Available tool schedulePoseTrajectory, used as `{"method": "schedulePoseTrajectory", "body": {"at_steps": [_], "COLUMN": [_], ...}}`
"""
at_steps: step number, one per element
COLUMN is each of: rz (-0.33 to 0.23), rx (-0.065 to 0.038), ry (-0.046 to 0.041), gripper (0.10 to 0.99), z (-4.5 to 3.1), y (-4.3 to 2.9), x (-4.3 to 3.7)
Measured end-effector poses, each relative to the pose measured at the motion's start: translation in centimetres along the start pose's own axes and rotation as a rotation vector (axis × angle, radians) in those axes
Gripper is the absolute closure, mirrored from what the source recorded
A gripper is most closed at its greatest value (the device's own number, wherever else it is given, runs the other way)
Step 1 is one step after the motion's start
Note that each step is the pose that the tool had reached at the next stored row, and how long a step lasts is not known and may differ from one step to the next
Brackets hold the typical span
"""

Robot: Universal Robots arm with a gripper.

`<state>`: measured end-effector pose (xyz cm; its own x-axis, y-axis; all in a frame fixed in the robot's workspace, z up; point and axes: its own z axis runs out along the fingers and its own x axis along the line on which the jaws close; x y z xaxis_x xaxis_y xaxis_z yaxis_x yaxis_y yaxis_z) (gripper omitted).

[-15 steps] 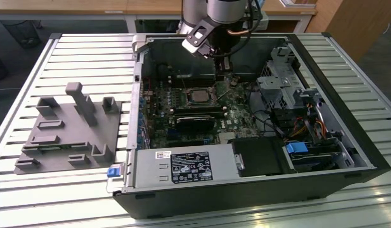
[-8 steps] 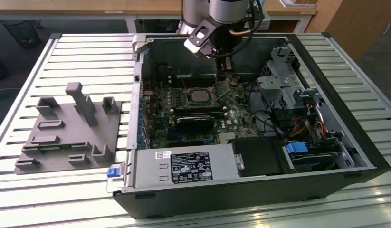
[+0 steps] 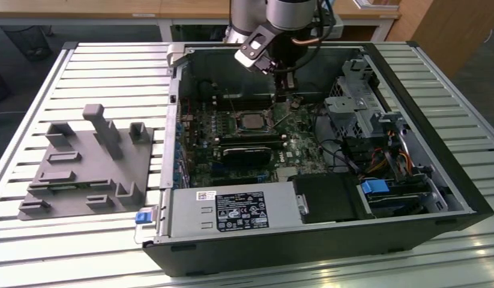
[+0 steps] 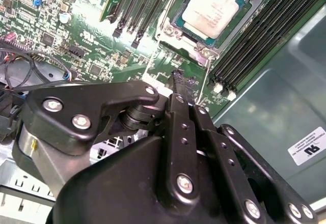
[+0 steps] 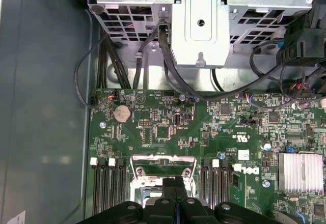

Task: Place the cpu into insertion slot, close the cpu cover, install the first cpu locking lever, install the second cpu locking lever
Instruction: 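Close the cpu cover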

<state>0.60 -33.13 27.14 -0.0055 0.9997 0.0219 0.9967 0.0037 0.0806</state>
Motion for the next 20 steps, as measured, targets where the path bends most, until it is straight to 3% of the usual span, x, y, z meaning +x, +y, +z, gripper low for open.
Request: {"method": "schedulePoseTrajectory", "body": {"at_steps": [6,13,20], "rz": [0.000,0.001,0.000], "rx": [0.001,0.017,0.021], "ry": [0.0003,0.0036,0.0037], "gripper": [0.980,0.980,0.980], "z": [0.14,0.81,0.98], "y": [0.30,1.92,2.48], "x": [0.00,0.05,0.39]}}
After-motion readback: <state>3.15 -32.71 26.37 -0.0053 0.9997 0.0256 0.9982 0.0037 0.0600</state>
